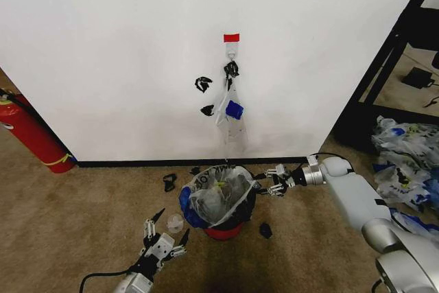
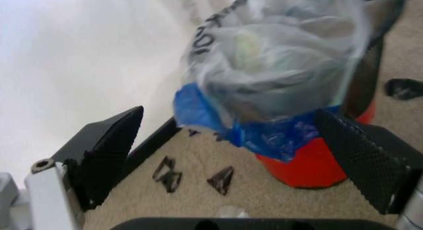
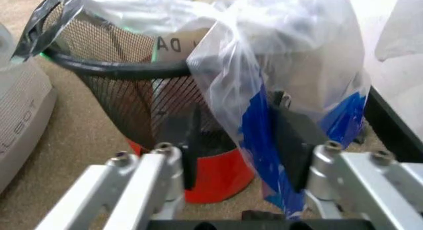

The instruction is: Pick up the garbage bag from the wall and place it over the trash bin.

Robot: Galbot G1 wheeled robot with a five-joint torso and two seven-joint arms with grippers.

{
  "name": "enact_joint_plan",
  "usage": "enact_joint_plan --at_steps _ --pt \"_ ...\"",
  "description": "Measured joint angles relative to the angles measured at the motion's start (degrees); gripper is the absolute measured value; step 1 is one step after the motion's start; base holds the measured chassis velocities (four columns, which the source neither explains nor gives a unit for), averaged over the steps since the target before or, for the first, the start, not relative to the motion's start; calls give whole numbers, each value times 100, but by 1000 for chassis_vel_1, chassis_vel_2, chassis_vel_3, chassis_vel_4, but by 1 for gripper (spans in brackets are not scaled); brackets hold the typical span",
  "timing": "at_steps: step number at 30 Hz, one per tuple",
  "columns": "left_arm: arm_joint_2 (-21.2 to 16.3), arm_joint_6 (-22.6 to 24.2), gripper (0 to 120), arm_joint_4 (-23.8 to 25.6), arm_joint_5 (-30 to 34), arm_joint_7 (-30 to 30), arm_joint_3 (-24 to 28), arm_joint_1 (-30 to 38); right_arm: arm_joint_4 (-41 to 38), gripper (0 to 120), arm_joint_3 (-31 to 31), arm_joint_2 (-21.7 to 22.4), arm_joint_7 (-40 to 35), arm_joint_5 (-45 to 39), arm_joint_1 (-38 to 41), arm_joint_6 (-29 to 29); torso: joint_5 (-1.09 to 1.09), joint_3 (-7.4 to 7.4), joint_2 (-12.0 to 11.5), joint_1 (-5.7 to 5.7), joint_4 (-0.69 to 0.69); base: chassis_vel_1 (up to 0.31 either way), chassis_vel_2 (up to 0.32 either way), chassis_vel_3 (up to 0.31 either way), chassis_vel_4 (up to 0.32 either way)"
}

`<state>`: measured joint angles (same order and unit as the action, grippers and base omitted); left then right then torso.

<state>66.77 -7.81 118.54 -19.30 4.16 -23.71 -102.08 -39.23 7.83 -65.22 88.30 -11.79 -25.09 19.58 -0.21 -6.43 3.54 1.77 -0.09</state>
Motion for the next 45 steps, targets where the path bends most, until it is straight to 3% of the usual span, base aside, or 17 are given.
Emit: enact_joint_plan --at_steps 4,9,15,20,23,24,31,33,45 --pt "129 -203 100 -72 -668 -59 19 -76 -168 17 3 73 -5 -109 -124 1 0 0 0 0 1 0 0 0 0" --pt "241 -353 100 -262 -781 -141 180 -71 -364 0 -8 151 -9 -237 -249 2 0 0 0 0 1 0 0 0 0" --pt "404 -396 100 -534 -852 -248 411 119 -442 0 -4 211 -11 -327 -335 11 0 0 0 0 1 0 0 0 0" --pt "542 -140 97 -698 -1026 -502 664 279 -466 0 23 263 -14 -397 -399 30 0 0 0 0 0 0 0 0 0" --pt "668 144 82 -926 -1137 -810 987 389 -529 0 69 322 -15 -495 -514 43 0 0 0 0 1 0 0 0 0" --pt "668 144 82 -926 -1137 -810 987 389 -529 0 69 322 -15 -495 -514 43 0 0 0 0 1 0 0 0 0" --pt "846 271 52 -1384 -1095 -1037 1165 773 -710 0 88 422 -16 -599 -674 62 -1 0 0 0 1 0 0 0 0" --pt "846 277 49 -1417 -1078 -1051 1150 816 -726 0 90 430 -16 -606 -689 66 -1 0 0 0 1 0 0 0 0" --pt "767 277 3 -1403 -1002 -1033 1117 990 -790 0 113 466 -16 -626 -825 155 -1 0 0 0 1 0 0 0 0"
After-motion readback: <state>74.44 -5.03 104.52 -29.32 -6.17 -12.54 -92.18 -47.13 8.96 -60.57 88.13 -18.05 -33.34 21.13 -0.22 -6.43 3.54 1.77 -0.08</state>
